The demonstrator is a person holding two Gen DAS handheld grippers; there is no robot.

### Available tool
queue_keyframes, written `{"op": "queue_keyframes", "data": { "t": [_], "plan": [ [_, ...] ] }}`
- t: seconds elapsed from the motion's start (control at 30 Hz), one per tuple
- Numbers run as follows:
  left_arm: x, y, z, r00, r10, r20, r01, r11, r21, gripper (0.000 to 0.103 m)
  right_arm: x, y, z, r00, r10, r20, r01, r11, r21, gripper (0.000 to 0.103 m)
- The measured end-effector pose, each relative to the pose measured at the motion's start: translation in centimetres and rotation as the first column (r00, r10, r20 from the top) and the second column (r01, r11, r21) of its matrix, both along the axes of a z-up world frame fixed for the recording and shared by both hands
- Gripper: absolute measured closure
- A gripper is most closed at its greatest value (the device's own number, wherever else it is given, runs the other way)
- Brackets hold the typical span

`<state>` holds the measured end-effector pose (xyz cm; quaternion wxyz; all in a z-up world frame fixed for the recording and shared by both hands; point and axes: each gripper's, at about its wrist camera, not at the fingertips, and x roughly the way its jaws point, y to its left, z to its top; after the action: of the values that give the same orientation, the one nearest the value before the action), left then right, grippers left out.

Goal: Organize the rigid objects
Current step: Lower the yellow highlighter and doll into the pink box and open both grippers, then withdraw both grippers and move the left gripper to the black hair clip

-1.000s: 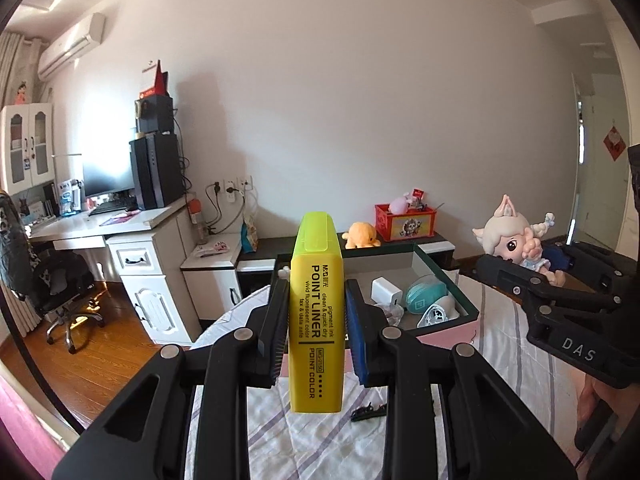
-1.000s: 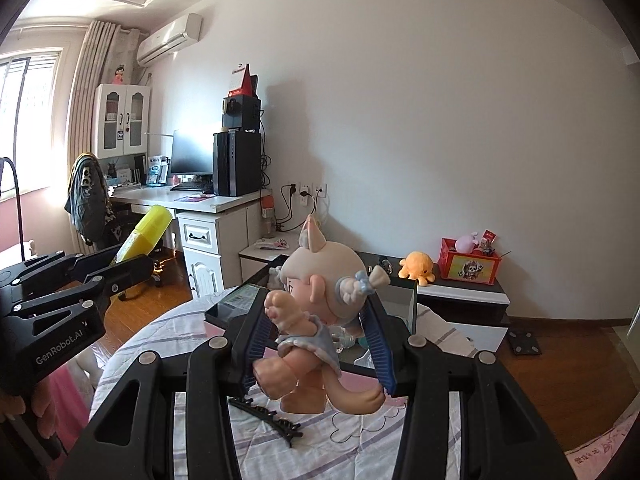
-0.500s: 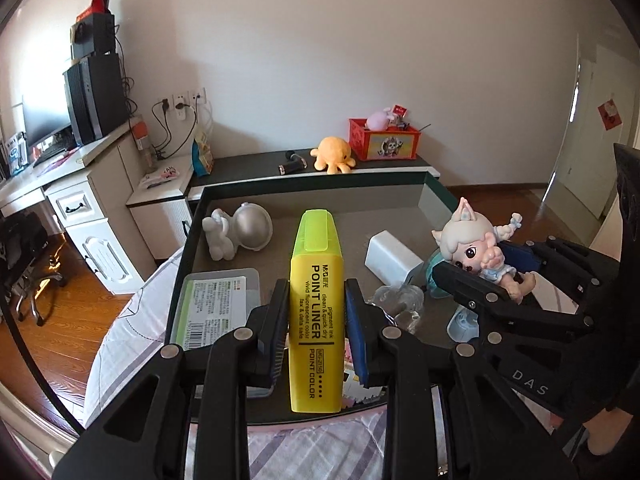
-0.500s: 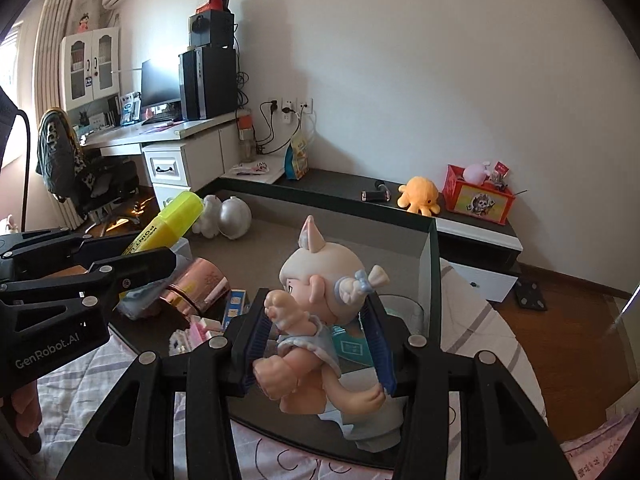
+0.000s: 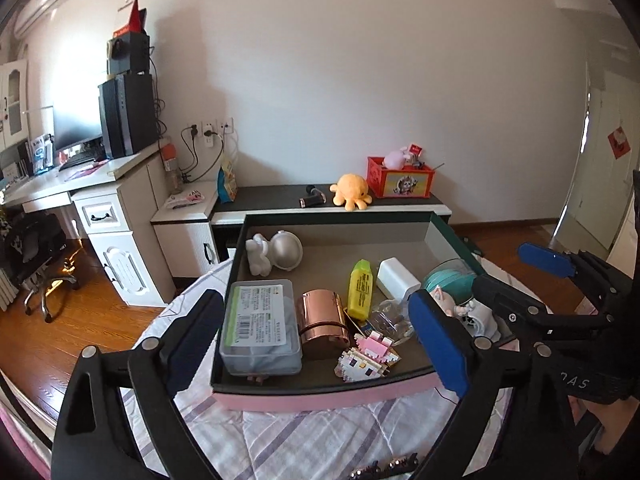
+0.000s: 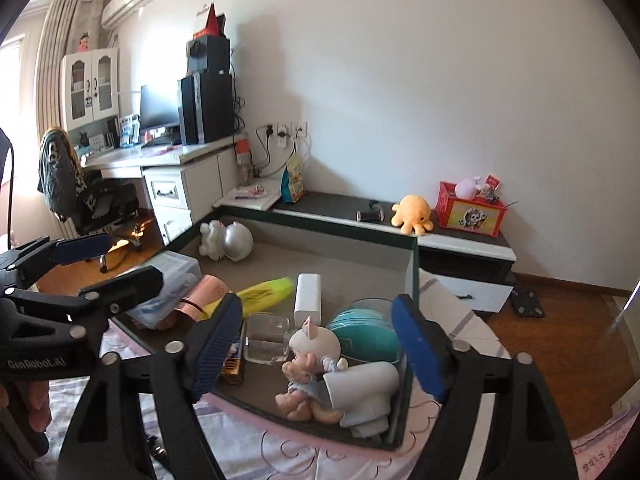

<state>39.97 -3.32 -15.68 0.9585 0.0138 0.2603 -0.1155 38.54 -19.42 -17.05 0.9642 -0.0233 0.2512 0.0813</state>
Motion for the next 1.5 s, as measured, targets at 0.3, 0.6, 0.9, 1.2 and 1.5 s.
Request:
{"op": "queue_keyframes", "data": {
  "t": [0.3, 0.6, 0.9, 1.2, 1.5],
  "plan": [
    [-12.2, 2.9, 4.7, 0.968, 0.077, 0.237, -0.081, 0.997, 0.008, 0.0, -10.4, 0.5, 5.3, 0.989, -0.048, 0.14, 0.041, 0.998, 0.052, 0.0],
    [-22.7, 5.0, 5.4, 0.947, 0.091, 0.309, -0.095, 0.996, -0.003, 0.0, -21.8, 2.7, 8.6, 0.958, -0.071, 0.277, 0.06, 0.997, 0.048, 0.0],
    [-26.6, 4.9, 5.7, 0.952, 0.053, 0.3, -0.061, 0.998, 0.017, 0.0, -27.0, 4.2, 8.6, 0.957, -0.056, 0.286, 0.048, 0.998, 0.036, 0.0],
    [-26.7, 4.6, 5.3, 0.958, 0.049, 0.282, -0.057, 0.998, 0.022, 0.0, -27.1, 4.1, 8.3, 0.957, -0.068, 0.283, 0.061, 0.998, 0.035, 0.0],
    [-22.5, 3.0, 3.5, 0.979, 0.03, 0.203, -0.042, 0.997, 0.058, 0.0, -23.9, 2.6, 5.9, 0.973, -0.088, 0.215, 0.08, 0.996, 0.048, 0.0]
  ]
}}
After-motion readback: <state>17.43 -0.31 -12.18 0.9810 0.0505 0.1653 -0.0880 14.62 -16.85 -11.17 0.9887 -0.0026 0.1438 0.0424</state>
